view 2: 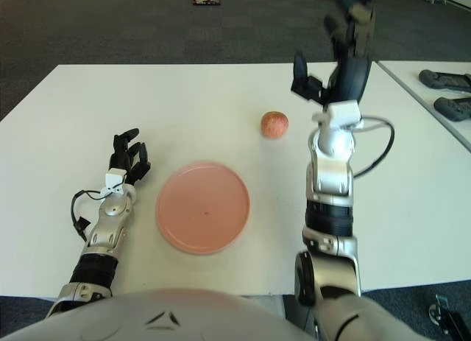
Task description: Put the apple into the plate.
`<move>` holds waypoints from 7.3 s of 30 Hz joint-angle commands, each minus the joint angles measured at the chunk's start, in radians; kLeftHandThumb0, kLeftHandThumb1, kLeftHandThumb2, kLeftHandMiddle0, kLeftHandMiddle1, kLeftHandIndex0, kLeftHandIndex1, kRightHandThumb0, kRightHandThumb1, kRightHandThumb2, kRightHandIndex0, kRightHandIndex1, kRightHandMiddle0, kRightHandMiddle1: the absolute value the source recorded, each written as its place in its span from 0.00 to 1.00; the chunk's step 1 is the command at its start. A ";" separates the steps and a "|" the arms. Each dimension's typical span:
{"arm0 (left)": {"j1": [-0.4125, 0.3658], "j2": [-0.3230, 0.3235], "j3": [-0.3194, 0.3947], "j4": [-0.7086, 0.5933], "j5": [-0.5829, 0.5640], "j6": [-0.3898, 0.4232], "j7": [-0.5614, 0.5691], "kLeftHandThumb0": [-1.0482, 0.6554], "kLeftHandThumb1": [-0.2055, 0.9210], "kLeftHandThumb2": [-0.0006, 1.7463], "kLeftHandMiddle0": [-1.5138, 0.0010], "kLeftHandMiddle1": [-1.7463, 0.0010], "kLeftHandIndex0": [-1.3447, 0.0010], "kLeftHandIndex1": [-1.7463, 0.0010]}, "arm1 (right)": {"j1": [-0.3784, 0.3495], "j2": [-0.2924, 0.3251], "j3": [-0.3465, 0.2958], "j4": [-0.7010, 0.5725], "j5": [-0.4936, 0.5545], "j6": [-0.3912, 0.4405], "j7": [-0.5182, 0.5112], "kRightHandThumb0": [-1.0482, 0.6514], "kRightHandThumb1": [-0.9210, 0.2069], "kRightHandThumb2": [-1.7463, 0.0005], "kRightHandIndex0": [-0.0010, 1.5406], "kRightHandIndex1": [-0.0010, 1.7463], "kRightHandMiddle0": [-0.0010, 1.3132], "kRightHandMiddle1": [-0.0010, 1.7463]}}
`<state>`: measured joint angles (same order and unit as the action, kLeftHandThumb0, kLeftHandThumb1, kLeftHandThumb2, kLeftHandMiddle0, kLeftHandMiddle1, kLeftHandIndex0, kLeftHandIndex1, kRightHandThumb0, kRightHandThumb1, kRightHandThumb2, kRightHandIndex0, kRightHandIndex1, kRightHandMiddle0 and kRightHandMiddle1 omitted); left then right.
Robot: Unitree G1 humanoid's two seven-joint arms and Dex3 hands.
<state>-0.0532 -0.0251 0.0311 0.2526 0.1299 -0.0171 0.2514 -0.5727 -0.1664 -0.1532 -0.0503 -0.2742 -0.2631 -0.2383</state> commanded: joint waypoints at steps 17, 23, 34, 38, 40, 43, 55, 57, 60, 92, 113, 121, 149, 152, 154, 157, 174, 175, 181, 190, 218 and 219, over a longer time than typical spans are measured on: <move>0.006 -0.002 -0.001 -0.007 0.008 0.028 0.007 0.13 1.00 0.40 0.83 0.65 1.00 0.46 | -0.181 -0.147 0.159 0.416 -0.376 0.189 -0.174 0.23 0.05 0.70 0.06 0.03 0.00 0.15; 0.009 -0.001 -0.005 -0.016 0.010 0.029 0.005 0.13 1.00 0.40 0.84 0.65 1.00 0.47 | -0.206 -0.166 0.223 0.442 -0.396 0.243 -0.115 0.21 0.01 0.71 0.05 0.02 0.00 0.13; 0.009 -0.004 -0.004 -0.018 0.008 0.047 0.009 0.12 1.00 0.41 0.83 0.65 1.00 0.47 | -0.213 -0.162 0.288 0.501 -0.406 0.270 -0.130 0.30 0.10 0.63 0.04 0.01 0.00 0.05; 0.012 -0.005 -0.006 -0.025 0.011 0.051 0.012 0.12 1.00 0.41 0.82 0.64 1.00 0.47 | -0.255 -0.158 0.340 0.689 -0.435 0.242 -0.189 0.29 0.08 0.63 0.06 0.02 0.00 0.04; 0.013 -0.004 -0.004 -0.026 0.010 0.055 0.011 0.12 1.00 0.41 0.82 0.64 1.00 0.47 | -0.335 -0.143 0.384 1.072 -0.446 0.165 -0.233 0.26 0.04 0.65 0.08 0.02 0.00 0.07; 0.014 -0.001 -0.001 -0.023 0.006 0.050 0.008 0.11 1.00 0.41 0.82 0.64 1.00 0.47 | -0.371 -0.146 0.431 1.248 -0.473 0.157 -0.220 0.21 0.01 0.65 0.08 0.02 0.00 0.09; 0.023 -0.003 0.004 -0.022 -0.001 0.034 0.007 0.12 1.00 0.41 0.83 0.64 1.00 0.47 | -0.418 -0.167 0.506 1.299 -0.460 0.111 -0.249 0.13 0.00 0.59 0.06 0.02 0.00 0.12; 0.025 -0.004 0.003 -0.024 0.000 0.032 0.008 0.12 1.00 0.41 0.83 0.64 1.00 0.47 | -0.421 -0.147 0.520 1.332 -0.458 0.112 -0.243 0.13 0.00 0.58 0.06 0.02 0.00 0.12; 0.026 -0.004 0.003 -0.026 0.003 0.032 0.008 0.12 1.00 0.41 0.83 0.64 1.00 0.47 | -0.411 -0.134 0.527 1.378 -0.442 0.117 -0.214 0.12 0.00 0.59 0.07 0.02 0.00 0.14; 0.029 0.001 0.004 -0.037 0.018 0.047 0.015 0.13 1.00 0.42 0.82 0.65 1.00 0.48 | -0.406 -0.140 0.551 1.413 -0.414 0.155 -0.166 0.10 0.00 0.62 0.08 0.02 0.00 0.13; 0.038 0.001 0.003 -0.054 0.035 0.054 0.019 0.13 1.00 0.42 0.82 0.65 1.00 0.49 | -0.372 -0.125 0.625 1.434 -0.441 0.210 -0.122 0.13 0.00 0.60 0.09 0.02 0.00 0.15; 0.040 -0.004 0.009 -0.057 0.034 0.051 0.020 0.13 1.00 0.42 0.81 0.64 1.00 0.47 | -0.337 -0.086 0.665 1.439 -0.465 0.230 -0.127 0.14 0.00 0.60 0.10 0.02 0.00 0.15; 0.048 -0.009 0.018 -0.058 0.030 0.032 0.021 0.13 1.00 0.41 0.82 0.63 1.00 0.46 | -0.328 -0.043 0.739 1.450 -0.506 0.256 -0.073 0.17 0.00 0.59 0.09 0.01 0.00 0.13; 0.053 -0.008 0.016 -0.067 0.034 0.029 0.022 0.13 1.00 0.41 0.82 0.64 1.00 0.46 | -0.333 -0.037 0.740 1.450 -0.506 0.258 -0.071 0.17 0.00 0.59 0.10 0.01 0.00 0.14; 0.060 -0.008 0.014 -0.076 0.037 0.027 0.022 0.13 1.00 0.42 0.83 0.64 1.00 0.46 | -0.336 -0.032 0.741 1.450 -0.506 0.261 -0.071 0.17 0.00 0.59 0.09 0.01 0.00 0.15; 0.066 -0.008 0.012 -0.081 0.042 0.027 0.025 0.13 1.00 0.42 0.83 0.64 1.00 0.47 | -0.339 -0.028 0.742 1.450 -0.506 0.263 -0.068 0.18 0.00 0.59 0.09 0.01 0.00 0.16; 0.078 -0.011 0.024 -0.092 0.037 0.045 0.032 0.14 1.00 0.41 0.82 0.63 1.00 0.46 | -0.335 -0.030 0.746 1.452 -0.511 0.273 -0.091 0.16 0.00 0.62 0.12 0.02 0.00 0.26; 0.079 -0.011 0.025 -0.092 0.036 0.044 0.032 0.14 1.00 0.41 0.82 0.63 1.00 0.46 | -0.335 -0.030 0.747 1.452 -0.512 0.274 -0.093 0.16 0.00 0.63 0.13 0.02 0.00 0.27; 0.089 -0.008 0.022 -0.105 0.039 0.036 0.028 0.14 1.00 0.41 0.82 0.63 1.00 0.46 | -0.329 -0.054 0.779 1.457 -0.546 0.298 -0.120 0.17 0.00 0.66 0.20 0.05 0.00 0.35; 0.095 -0.005 0.027 -0.113 0.037 0.040 0.028 0.14 1.00 0.41 0.82 0.63 1.00 0.46 | -0.311 -0.061 0.839 1.463 -0.613 0.347 -0.179 0.24 0.05 0.67 0.14 0.75 0.00 0.82; 0.097 -0.008 0.042 -0.118 0.032 0.046 0.028 0.15 1.00 0.40 0.81 0.63 1.00 0.45 | -0.283 -0.073 0.840 1.464 -0.615 0.357 -0.268 0.61 0.73 0.14 0.55 0.88 0.44 1.00; 0.097 -0.008 0.042 -0.118 0.032 0.046 0.028 0.15 1.00 0.40 0.81 0.63 1.00 0.45 | -0.283 -0.074 0.838 1.464 -0.614 0.356 -0.266 0.61 0.73 0.15 0.56 0.84 0.45 1.00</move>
<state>0.0282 -0.0395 0.0576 0.1292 0.1648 0.0127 0.2688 -0.8870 -0.2259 0.6915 1.3982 -0.8908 0.0945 -0.5312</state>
